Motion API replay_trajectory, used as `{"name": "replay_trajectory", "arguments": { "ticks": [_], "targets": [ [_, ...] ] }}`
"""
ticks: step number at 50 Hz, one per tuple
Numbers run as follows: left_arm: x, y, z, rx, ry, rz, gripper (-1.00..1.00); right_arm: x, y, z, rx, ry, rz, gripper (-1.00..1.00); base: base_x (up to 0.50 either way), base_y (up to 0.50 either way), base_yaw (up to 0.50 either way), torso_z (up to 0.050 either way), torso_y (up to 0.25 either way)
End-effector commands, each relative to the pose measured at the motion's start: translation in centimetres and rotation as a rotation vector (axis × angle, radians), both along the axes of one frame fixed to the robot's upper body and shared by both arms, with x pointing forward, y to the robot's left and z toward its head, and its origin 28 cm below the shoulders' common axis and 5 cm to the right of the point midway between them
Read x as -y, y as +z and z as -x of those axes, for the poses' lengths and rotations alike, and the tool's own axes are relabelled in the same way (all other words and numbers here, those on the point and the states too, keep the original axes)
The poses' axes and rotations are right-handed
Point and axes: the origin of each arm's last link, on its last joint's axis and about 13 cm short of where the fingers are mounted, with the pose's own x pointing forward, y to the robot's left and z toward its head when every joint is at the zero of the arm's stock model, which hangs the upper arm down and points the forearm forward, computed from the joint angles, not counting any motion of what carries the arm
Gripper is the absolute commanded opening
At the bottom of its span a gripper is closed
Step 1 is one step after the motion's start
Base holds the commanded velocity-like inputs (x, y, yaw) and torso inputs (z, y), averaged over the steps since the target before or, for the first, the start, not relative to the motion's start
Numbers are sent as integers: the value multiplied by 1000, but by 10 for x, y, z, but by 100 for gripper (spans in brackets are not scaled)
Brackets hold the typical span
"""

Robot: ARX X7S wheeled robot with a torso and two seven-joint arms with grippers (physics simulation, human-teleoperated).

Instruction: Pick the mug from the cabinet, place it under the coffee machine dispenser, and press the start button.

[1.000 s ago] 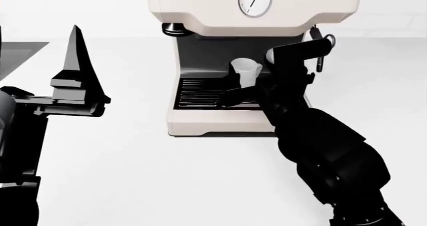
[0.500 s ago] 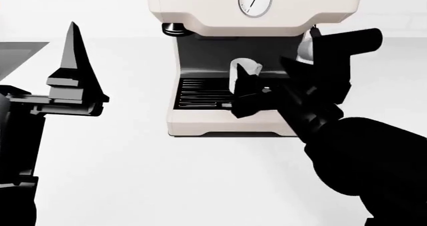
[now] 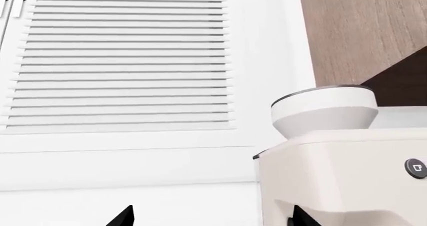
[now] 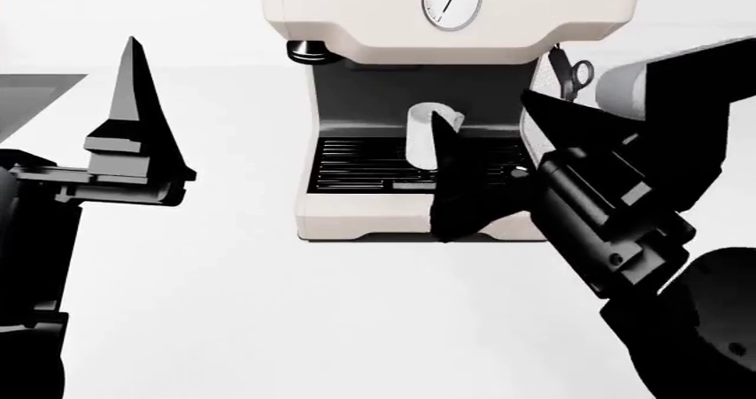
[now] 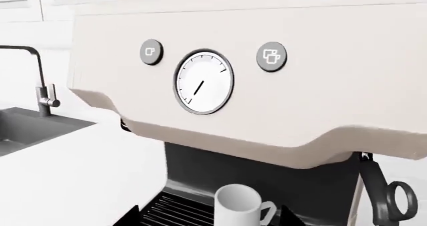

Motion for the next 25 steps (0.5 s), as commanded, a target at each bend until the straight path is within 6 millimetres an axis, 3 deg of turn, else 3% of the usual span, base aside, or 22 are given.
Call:
{"name": "replay_trajectory", "arguments": {
  "ticks": [1,7,14,25],
  "targets": [
    [0,0,0,-1,-2,4,100,6,18,18,117,4,8,100,0,0,0,0,0],
    [0,3,1,26,2,12,100,10,30,29,190,20,-9,100,0,0,0,6,2],
    [-1,5,2,53,8,18,100,13,37,39,214,30,-24,100,0,0,0,45,42],
    [-2,6,3,57,13,21,100,11,42,32,226,20,7,100,0,0,0,47,46]
  ]
}}
